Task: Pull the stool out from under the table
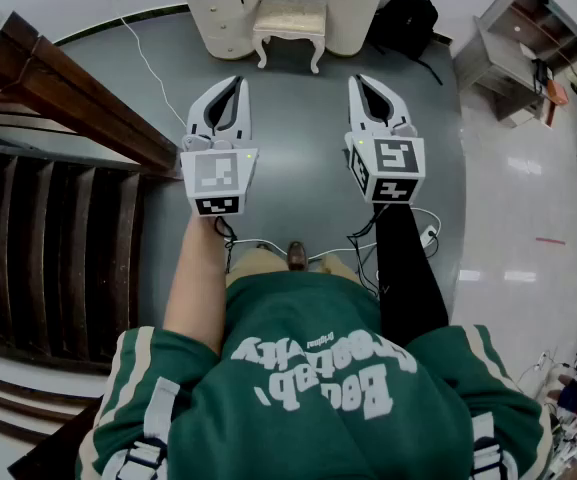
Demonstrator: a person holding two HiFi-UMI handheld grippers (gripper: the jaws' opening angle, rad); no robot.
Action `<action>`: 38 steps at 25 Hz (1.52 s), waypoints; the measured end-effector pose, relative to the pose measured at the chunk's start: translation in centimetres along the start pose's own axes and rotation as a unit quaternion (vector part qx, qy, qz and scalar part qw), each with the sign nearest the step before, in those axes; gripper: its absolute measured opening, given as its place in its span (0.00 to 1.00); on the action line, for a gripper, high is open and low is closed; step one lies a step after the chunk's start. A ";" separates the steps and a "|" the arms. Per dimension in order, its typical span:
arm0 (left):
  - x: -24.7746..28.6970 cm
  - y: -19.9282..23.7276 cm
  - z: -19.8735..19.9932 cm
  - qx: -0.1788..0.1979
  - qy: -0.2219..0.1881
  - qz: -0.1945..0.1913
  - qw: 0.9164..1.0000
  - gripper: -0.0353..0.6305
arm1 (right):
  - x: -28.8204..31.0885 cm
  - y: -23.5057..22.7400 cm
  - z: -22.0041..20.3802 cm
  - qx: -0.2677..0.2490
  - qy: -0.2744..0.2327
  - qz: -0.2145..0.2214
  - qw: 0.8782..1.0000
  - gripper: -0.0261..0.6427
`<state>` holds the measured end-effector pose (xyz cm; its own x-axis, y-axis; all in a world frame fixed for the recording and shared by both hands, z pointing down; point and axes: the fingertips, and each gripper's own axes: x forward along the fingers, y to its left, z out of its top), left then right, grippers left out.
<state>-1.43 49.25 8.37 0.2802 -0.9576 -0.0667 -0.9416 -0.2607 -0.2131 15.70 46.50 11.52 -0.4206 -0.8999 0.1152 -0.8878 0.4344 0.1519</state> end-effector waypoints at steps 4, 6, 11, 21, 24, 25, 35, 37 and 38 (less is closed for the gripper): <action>0.2 -0.5 0.2 0.007 -0.004 -0.001 1.000 0.07 | -0.1 0.0 0.0 -0.002 -0.003 0.004 1.000 0.05; 0.1 -0.7 0.3 0.005 -0.006 -0.001 1.000 0.07 | -0.2 -0.1 -0.1 -0.007 -0.004 0.005 1.000 0.05; -0.1 -1.0 0.7 0.004 -0.010 -0.001 1.000 0.07 | -0.5 -0.2 -0.2 -0.008 -0.006 0.007 1.000 0.05; -0.3 -1.3 0.5 -0.006 -0.005 0.003 1.000 0.07 | -0.9 -0.2 0.1 -0.004 -0.023 0.013 1.000 0.05; -0.2 -1.4 0.6 -0.006 -0.004 0.004 1.000 0.07 | -0.9 -0.5 0.0 -0.004 -0.024 0.013 1.000 0.05; -0.1 -1.5 0.7 -0.006 -0.005 0.004 1.000 0.07 | -0.9 -0.6 0.0 -0.003 -0.024 0.012 1.000 0.05; 0.9 -2.5 0.3 -0.005 0.003 -0.001 1.000 0.07 | -0.6 -1.6 -0.7 0.004 -0.021 0.012 1.000 0.05; 1.0 -2.5 0.1 -0.006 0.005 0.004 1.000 0.07 | -0.5 -1.7 -0.9 0.005 -0.021 0.012 1.000 0.05; 1.0 -2.4 0.0 -0.007 0.005 0.006 1.000 0.07 | -0.5 -1.7 -1.0 0.005 -0.021 0.012 1.000 0.05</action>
<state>1.15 48.91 8.80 0.2673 -0.9618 -0.0595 -0.9473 -0.2510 -0.1988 17.63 46.23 12.16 -0.4484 -0.8905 0.0768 -0.8796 0.4549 0.1390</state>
